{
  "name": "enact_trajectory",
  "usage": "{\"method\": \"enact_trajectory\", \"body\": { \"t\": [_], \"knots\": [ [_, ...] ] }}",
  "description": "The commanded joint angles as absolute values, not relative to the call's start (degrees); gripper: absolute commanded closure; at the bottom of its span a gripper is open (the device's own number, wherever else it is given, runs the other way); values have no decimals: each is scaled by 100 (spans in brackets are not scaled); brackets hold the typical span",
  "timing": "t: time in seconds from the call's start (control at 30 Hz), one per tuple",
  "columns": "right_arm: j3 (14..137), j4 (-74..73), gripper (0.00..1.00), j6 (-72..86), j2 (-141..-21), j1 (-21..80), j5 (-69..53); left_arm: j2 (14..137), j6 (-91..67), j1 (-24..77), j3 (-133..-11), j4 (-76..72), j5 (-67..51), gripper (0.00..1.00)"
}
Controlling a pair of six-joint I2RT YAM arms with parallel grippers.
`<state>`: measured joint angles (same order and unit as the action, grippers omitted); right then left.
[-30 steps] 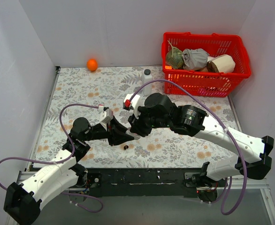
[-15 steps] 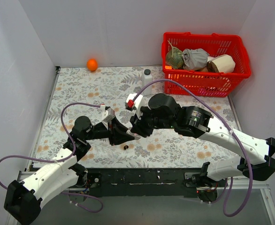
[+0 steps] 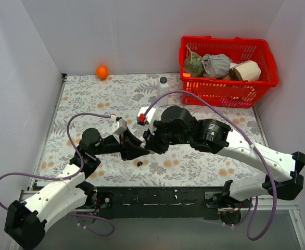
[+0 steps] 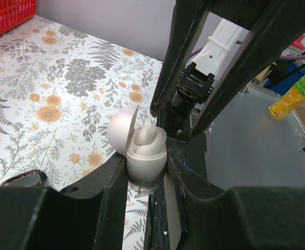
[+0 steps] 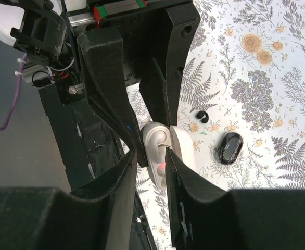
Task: Insert the wireless bluetooth earbuds into the charging case
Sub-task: Pick up the earbud from the charging case.
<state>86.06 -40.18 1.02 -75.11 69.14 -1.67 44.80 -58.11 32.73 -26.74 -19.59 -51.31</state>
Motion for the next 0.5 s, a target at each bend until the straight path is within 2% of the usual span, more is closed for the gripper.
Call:
{"method": "enact_trajectory", "body": {
  "t": [0.0, 0.3, 0.47],
  "knots": [
    [8561, -3797, 65, 18, -7550, 6943, -193, 4447, -5774, 3270, -2874, -1969, -5142, 100],
    [8482, -3762, 67, 18, -7620, 6943, -150, 4403, -5757, 3278, -2865, -1969, -5142, 100],
    [8455, -3771, 71, 26, -7646, 6952, -97, 4386, -5748, 3278, -2839, -1986, -5142, 100]
  ]
}}
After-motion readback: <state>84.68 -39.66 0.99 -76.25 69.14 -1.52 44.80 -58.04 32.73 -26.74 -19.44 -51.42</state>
